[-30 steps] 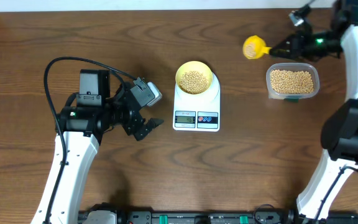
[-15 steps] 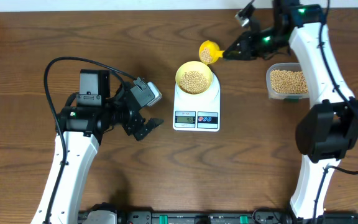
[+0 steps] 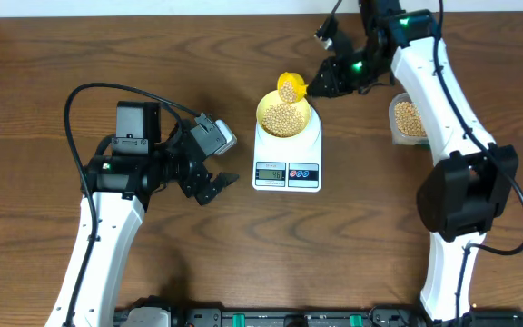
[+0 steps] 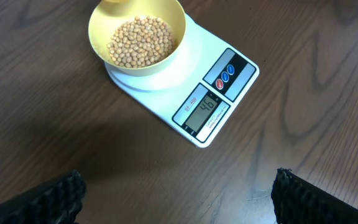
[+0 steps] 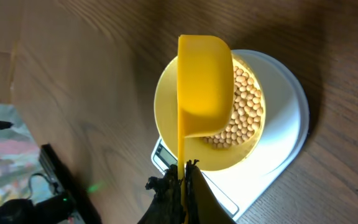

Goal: Scoop item into bowl and weigh 50g on scale
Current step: 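Carry the filled scoop with the right gripper over the yellow bowl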

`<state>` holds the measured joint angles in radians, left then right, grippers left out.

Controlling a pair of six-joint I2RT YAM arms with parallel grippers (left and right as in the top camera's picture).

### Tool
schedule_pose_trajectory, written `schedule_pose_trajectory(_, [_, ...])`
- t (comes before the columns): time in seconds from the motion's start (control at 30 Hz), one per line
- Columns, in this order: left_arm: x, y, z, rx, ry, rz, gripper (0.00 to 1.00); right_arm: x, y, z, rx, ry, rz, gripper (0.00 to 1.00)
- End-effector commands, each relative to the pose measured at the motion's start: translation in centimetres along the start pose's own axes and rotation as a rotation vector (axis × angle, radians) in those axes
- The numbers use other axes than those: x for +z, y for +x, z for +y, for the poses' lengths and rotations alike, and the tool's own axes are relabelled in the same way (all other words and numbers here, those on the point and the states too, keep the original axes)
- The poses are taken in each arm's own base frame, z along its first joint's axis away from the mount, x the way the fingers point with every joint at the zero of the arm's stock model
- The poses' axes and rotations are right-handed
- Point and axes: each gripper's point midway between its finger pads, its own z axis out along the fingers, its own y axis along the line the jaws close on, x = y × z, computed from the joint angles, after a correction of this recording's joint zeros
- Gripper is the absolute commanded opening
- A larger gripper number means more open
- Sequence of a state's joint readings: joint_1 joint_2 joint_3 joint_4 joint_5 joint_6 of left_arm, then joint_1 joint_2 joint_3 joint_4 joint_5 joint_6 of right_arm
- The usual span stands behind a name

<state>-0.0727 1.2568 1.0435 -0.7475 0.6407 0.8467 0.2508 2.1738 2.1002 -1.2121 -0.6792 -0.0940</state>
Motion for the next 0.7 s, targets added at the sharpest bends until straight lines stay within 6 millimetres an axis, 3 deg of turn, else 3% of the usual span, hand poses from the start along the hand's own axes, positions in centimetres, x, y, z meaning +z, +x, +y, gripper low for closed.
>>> schedule_pose_trajectory(0.0, [0.10,0.24,0.23,0.009,-0.003,0.008,0.98,-1.07,-0.71,1.56,-0.067,0.022,-0.031,0.01])
schedule_pose_trajectory(0.67, [0.09,0.23,0.24,0.009,-0.004,0.007,0.98,-0.21,-0.52,1.94,-0.133,0.065,-0.011,0.01])
